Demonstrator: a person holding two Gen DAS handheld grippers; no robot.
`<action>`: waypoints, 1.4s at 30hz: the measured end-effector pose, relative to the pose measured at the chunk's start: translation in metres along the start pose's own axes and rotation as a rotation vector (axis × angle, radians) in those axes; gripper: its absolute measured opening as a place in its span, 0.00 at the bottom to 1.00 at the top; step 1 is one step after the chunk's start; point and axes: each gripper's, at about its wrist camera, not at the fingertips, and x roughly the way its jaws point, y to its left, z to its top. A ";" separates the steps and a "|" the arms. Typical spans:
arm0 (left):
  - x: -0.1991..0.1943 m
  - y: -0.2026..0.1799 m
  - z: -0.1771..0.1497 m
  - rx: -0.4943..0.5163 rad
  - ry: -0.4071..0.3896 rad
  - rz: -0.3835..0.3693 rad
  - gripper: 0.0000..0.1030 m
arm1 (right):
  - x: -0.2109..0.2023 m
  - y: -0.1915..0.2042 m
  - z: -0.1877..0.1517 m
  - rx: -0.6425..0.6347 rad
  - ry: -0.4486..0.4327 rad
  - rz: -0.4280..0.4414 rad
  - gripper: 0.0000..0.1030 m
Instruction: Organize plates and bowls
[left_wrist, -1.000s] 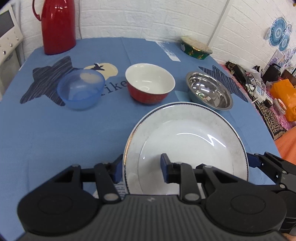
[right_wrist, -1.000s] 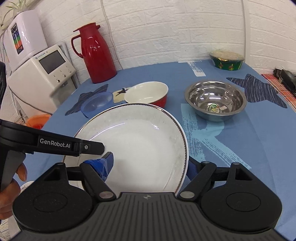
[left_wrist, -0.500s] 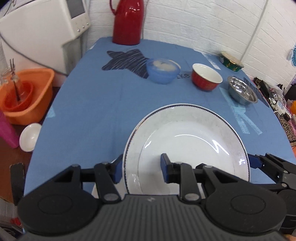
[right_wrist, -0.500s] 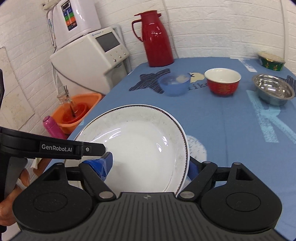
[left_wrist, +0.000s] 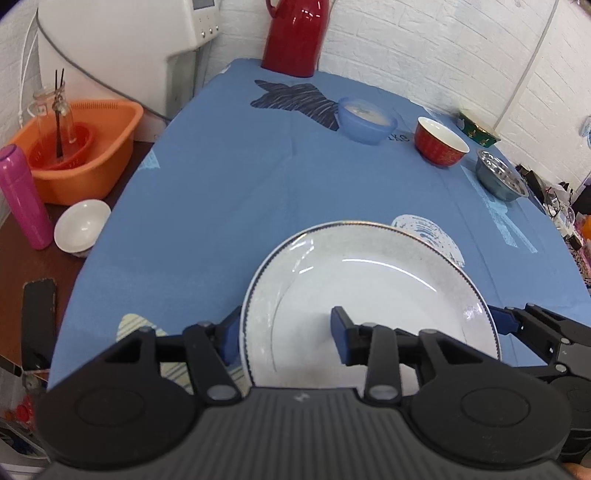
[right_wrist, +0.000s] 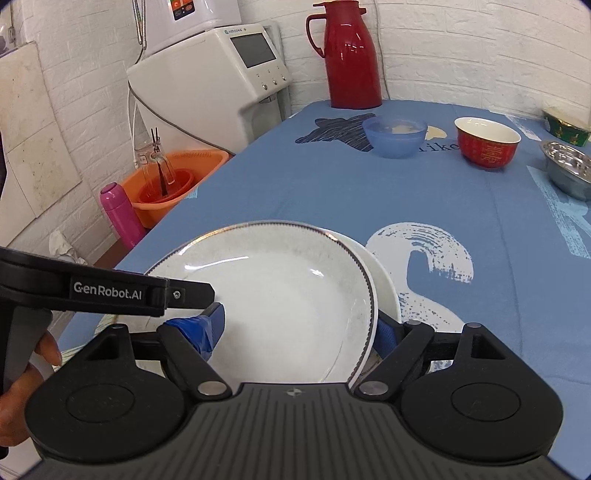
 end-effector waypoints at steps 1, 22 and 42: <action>0.000 0.001 -0.002 -0.005 -0.008 -0.010 0.55 | -0.001 0.000 0.000 0.004 -0.003 -0.004 0.67; -0.040 -0.021 0.016 0.040 -0.156 -0.024 0.74 | -0.026 -0.031 0.008 0.132 -0.032 0.066 0.65; 0.027 -0.166 0.060 0.232 -0.057 -0.105 0.74 | -0.078 -0.213 0.021 0.222 -0.098 -0.210 0.66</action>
